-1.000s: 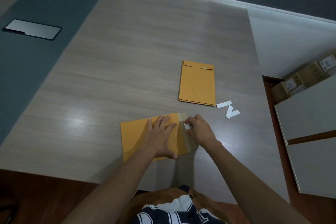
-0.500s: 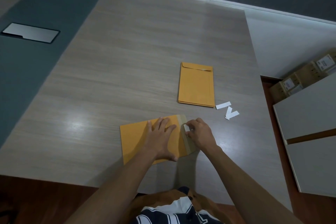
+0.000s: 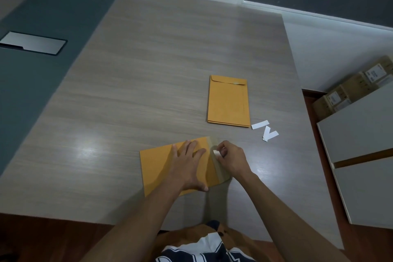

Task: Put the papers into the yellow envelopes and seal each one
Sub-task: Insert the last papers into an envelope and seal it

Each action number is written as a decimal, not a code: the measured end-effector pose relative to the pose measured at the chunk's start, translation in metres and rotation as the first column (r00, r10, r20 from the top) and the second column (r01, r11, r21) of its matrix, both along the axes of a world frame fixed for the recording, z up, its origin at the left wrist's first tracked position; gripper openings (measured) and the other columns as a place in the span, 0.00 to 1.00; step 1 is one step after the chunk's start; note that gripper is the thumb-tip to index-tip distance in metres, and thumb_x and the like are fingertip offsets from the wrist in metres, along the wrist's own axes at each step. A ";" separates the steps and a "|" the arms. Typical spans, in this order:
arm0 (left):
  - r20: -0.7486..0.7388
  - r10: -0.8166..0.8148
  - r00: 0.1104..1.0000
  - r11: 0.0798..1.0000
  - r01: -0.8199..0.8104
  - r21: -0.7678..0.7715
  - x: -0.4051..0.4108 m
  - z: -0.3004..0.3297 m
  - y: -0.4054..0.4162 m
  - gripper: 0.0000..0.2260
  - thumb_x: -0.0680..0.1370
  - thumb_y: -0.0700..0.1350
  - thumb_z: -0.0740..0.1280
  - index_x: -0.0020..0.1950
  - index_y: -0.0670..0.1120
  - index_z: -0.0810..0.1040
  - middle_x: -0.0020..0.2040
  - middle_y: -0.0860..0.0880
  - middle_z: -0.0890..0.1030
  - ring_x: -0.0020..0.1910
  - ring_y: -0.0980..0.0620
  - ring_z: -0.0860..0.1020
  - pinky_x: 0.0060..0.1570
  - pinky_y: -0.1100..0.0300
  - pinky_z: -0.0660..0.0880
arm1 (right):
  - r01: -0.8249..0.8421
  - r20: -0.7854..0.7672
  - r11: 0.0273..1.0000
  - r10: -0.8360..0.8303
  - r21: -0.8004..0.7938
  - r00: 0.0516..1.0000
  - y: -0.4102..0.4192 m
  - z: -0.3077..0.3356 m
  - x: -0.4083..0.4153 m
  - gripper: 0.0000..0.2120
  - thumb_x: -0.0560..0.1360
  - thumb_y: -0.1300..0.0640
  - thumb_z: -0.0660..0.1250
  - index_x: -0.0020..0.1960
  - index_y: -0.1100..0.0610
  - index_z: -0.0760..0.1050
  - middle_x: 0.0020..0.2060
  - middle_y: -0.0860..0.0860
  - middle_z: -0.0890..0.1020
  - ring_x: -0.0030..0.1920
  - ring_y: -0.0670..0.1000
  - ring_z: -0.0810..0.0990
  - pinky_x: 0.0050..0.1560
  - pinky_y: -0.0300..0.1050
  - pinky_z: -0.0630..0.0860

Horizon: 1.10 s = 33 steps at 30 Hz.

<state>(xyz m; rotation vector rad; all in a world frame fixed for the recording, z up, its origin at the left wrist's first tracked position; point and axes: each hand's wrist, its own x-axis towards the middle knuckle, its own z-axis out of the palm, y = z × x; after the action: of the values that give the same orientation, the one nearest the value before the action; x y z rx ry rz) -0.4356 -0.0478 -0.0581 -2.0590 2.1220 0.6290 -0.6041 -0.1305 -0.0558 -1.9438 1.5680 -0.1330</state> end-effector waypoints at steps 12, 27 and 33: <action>0.091 0.033 0.995 0.999 -0.033 -0.007 -0.009 -0.001 -0.009 0.54 0.60 0.79 0.62 0.79 0.56 0.49 0.80 0.48 0.46 0.78 0.43 0.44 0.70 0.33 0.50 | 0.567 0.308 0.816 -0.571 0.112 0.761 -0.018 0.019 -0.037 0.05 0.72 0.58 0.73 0.48 0.54 0.81 0.40 0.50 0.83 0.39 0.46 0.82 0.38 0.34 0.72; 0.148 0.224 0.963 0.974 -0.215 -0.073 -0.042 0.009 -0.028 0.32 0.77 0.60 0.56 0.78 0.53 0.54 0.67 0.43 0.64 0.64 0.43 0.64 0.60 0.48 0.64 | 0.531 0.076 0.837 -0.526 -0.133 0.847 -0.061 0.023 -0.096 0.16 0.75 0.50 0.69 0.61 0.55 0.78 0.65 0.54 0.73 0.55 0.55 0.79 0.53 0.44 0.71; -0.006 0.281 0.960 0.952 -0.280 -0.124 -0.039 0.004 -0.027 0.31 0.75 0.59 0.61 0.76 0.51 0.60 0.63 0.45 0.66 0.61 0.46 0.65 0.60 0.53 0.66 | 0.016 0.024 0.996 -0.014 -0.093 1.000 -0.051 0.013 -0.058 0.30 0.72 0.51 0.72 0.72 0.52 0.67 0.64 0.50 0.77 0.63 0.56 0.71 0.59 0.49 0.71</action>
<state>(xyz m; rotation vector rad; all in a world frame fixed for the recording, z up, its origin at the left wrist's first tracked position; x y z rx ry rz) -0.4743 -0.0748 -0.0536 -2.4520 1.9217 0.5255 -0.6620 -0.1812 -0.0428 -1.9947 1.5867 -0.2382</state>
